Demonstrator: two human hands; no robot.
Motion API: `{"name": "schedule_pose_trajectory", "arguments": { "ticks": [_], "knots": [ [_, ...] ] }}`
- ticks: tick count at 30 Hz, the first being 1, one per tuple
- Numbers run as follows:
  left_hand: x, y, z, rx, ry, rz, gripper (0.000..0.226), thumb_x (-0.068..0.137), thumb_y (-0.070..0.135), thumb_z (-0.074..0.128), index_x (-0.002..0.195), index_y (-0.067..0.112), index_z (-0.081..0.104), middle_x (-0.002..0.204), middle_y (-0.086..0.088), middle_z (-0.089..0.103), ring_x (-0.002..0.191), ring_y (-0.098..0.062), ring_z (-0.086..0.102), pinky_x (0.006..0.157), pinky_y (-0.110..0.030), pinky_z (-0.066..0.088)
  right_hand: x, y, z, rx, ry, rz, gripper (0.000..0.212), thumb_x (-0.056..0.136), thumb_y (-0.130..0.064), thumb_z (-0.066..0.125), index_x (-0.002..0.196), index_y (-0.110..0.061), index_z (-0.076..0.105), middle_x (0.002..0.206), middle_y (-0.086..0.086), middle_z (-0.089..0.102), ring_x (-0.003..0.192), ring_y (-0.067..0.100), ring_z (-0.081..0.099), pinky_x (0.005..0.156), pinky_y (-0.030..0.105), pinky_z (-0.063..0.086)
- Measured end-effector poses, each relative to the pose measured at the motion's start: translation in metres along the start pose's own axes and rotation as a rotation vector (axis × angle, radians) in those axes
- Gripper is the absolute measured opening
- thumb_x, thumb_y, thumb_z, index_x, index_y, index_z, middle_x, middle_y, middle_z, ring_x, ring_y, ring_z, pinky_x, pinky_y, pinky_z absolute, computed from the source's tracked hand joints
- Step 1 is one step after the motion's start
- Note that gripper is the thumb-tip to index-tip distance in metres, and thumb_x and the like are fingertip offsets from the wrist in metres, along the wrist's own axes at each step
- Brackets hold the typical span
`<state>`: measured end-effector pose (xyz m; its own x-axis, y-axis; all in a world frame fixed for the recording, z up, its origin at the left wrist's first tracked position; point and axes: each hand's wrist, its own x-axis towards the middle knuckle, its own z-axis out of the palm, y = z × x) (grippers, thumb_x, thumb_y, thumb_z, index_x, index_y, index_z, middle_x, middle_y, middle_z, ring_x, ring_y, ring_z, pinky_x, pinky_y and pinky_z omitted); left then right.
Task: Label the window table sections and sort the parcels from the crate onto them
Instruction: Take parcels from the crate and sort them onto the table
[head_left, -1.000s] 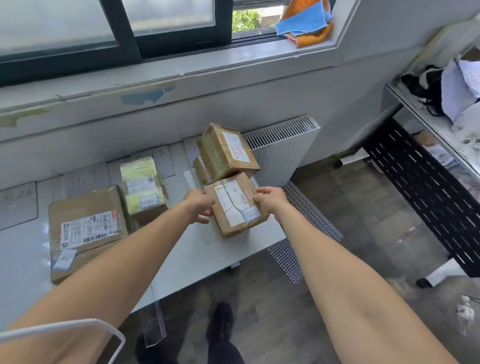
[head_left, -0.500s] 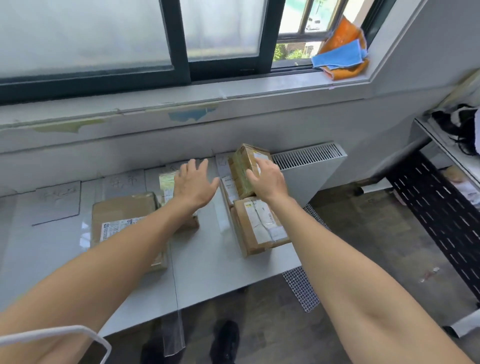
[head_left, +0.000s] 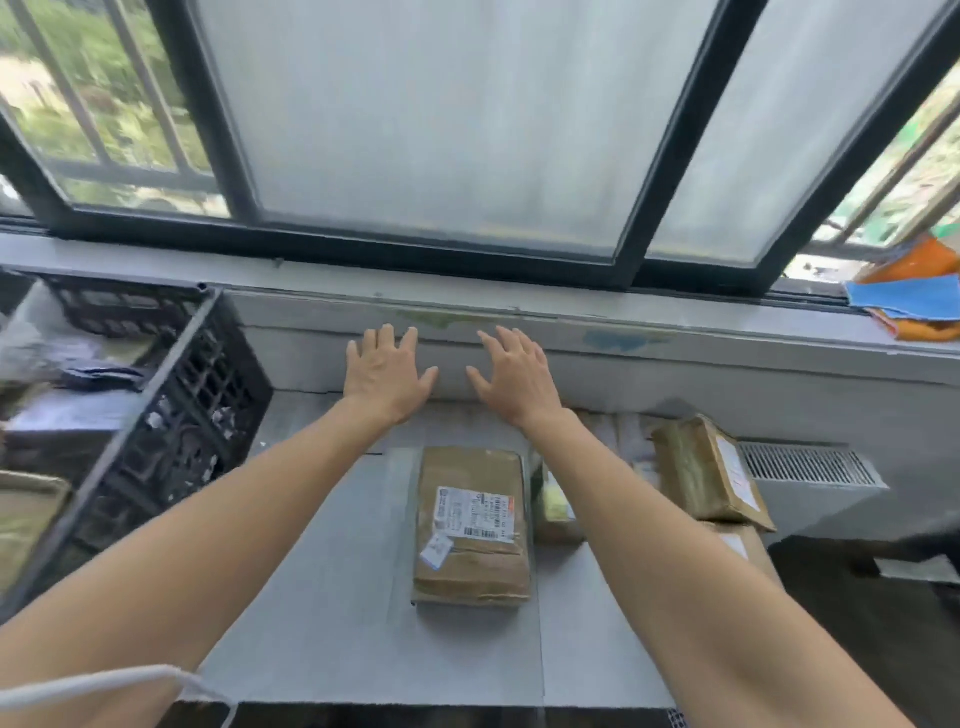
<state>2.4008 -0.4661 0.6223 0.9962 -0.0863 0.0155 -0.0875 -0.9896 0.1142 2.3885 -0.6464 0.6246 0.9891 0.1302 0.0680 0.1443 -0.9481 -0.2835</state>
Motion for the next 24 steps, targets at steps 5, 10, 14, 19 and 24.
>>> {"name": "schedule_pose_trajectory", "arguments": {
  "ticks": [5,10,14,19,24],
  "knots": [
    [0.005,-0.128,-0.047,-0.002,0.045,-0.124,0.072,0.096,0.057,0.04,0.153,0.017,0.025,0.154,-0.016,0.029,0.141,-0.035,0.027,0.116,-0.051,0.022,0.053,-0.126,0.02,-0.018,-0.014,-0.131,0.061,0.1,-0.044,0.046,0.154,-0.017,0.032,0.158,0.012,0.031,0.148,0.028,0.023,0.122,0.043,0.016],
    [-0.008,-0.255,-0.076,-0.006,0.1,-0.262,0.068,0.095,0.054,0.041,0.15,0.016,0.03,0.147,-0.017,0.038,0.135,-0.036,0.034,0.113,-0.051,0.026,0.091,-0.247,0.051,-0.023,-0.032,-0.274,0.061,0.099,-0.045,0.046,0.152,-0.018,0.034,0.155,0.012,0.035,0.145,0.03,0.028,0.121,0.043,0.019],
    [-0.021,-0.336,-0.079,-0.002,0.073,-0.382,0.068,0.096,0.054,0.042,0.15,0.015,0.03,0.151,-0.018,0.035,0.138,-0.037,0.031,0.114,-0.051,0.025,0.109,-0.321,0.082,-0.002,-0.077,-0.374,0.06,0.098,-0.045,0.047,0.152,-0.018,0.036,0.156,0.011,0.034,0.147,0.029,0.025,0.122,0.043,0.018],
    [-0.04,-0.4,-0.071,-0.025,0.032,-0.518,0.066,0.094,0.054,0.046,0.149,0.02,0.031,0.137,-0.018,0.049,0.126,-0.037,0.044,0.103,-0.048,0.038,0.115,-0.383,0.124,-0.017,-0.143,-0.467,0.063,0.098,-0.047,0.048,0.152,-0.019,0.035,0.158,0.011,0.033,0.148,0.03,0.023,0.122,0.044,0.018],
    [-0.053,-0.431,-0.055,-0.1,-0.02,-0.574,0.055,0.094,0.05,0.05,0.137,0.014,0.049,0.135,-0.015,0.052,0.126,-0.035,0.046,0.1,-0.045,0.04,0.113,-0.417,0.152,-0.027,-0.184,-0.548,0.055,0.098,-0.047,0.049,0.144,-0.016,0.047,0.148,0.011,0.046,0.139,0.031,0.036,0.116,0.042,0.028]
  ]
}}
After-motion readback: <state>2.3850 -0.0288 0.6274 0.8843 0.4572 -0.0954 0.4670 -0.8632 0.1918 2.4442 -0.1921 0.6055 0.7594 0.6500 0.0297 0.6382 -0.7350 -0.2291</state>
